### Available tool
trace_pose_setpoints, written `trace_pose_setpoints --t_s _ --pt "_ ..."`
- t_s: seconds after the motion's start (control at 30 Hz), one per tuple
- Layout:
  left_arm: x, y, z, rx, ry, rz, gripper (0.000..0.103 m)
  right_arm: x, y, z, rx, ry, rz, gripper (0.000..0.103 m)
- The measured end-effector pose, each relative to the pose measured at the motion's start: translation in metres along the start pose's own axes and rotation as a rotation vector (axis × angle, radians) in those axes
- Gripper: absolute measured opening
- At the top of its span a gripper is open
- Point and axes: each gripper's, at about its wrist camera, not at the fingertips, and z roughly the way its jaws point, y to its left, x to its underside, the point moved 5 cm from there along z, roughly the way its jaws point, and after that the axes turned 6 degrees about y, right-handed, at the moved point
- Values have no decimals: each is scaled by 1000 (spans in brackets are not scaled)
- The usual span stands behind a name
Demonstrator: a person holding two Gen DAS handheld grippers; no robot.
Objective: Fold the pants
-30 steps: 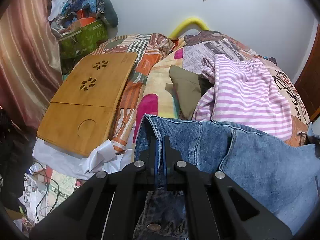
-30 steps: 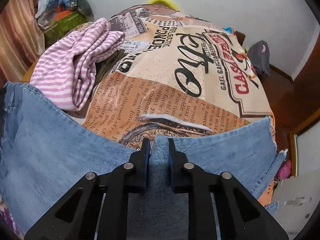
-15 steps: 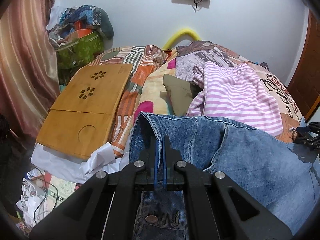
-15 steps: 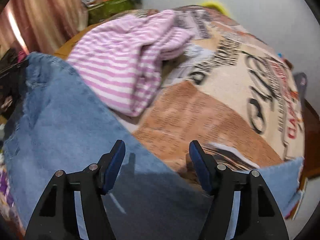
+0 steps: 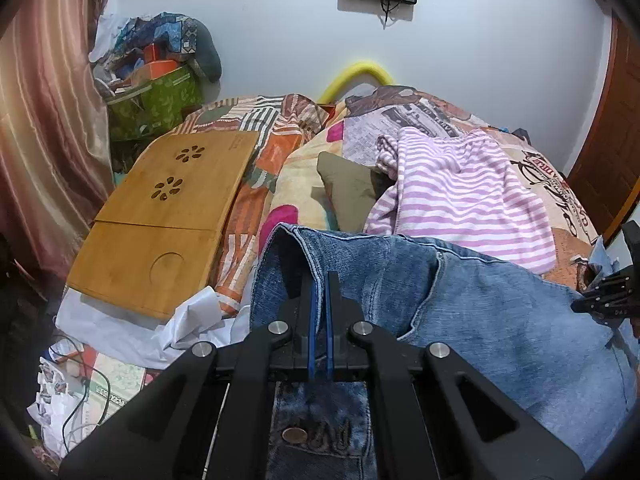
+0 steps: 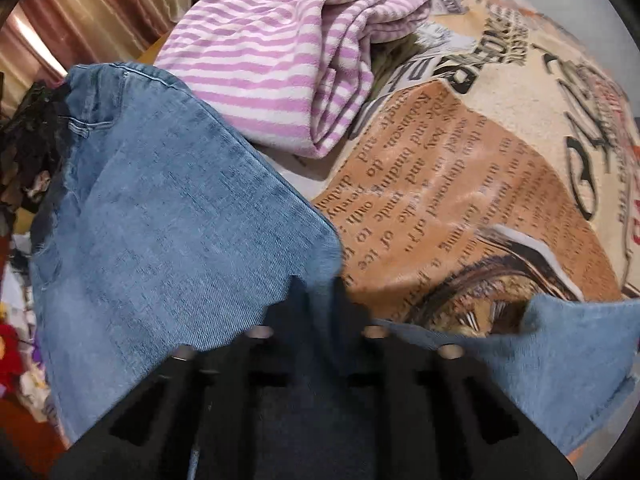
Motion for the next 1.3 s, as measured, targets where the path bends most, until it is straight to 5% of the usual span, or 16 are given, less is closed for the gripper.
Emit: trace_pose_setpoints --t_s 0.2,0.37,0.5,0.97,1.3 --pt "-2 -4 -12 4 -5 1 3 2 16 -21 190 -152 -20 6" --pt "1 -6 -30 -5 -19 13 3 -7 24 -70 249 -328 22 5" --pt "10 1 -49 8 -31 -1 3 5 36 -99 244 -383 24 5" --pt "80 18 -124 63 -45 -13 3 94 91 -136 192 -440 77 5" --pt "155 38 -129 52 12 -36 3 150 120 -115 174 -396 99 5"
